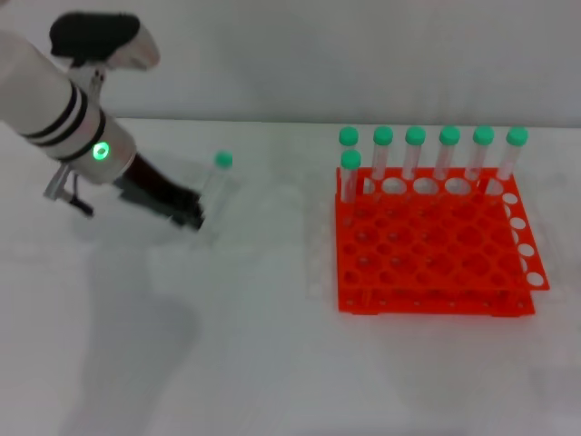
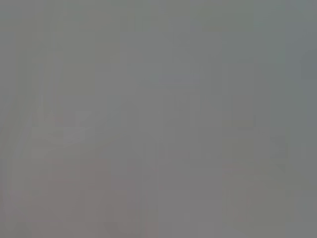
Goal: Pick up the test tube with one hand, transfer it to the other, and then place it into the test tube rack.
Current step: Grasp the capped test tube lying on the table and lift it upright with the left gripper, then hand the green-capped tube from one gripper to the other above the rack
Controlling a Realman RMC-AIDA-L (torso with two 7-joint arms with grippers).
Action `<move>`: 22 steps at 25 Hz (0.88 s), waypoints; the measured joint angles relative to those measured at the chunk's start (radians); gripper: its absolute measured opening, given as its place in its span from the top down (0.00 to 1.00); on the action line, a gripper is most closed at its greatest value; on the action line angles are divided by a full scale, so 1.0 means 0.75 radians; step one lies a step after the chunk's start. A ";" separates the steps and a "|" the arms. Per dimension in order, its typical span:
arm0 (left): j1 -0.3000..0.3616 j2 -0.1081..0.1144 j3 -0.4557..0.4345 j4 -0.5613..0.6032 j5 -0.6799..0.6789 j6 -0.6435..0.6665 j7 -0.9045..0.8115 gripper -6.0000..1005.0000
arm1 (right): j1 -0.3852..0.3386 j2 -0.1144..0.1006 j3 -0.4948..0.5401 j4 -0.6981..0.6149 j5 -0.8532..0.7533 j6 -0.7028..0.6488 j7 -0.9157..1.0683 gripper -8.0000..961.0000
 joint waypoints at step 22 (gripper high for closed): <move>0.224 -0.087 0.002 -0.525 -1.053 0.879 1.316 0.81 | -0.027 -0.175 -0.890 -0.406 -0.061 -0.127 0.881 0.26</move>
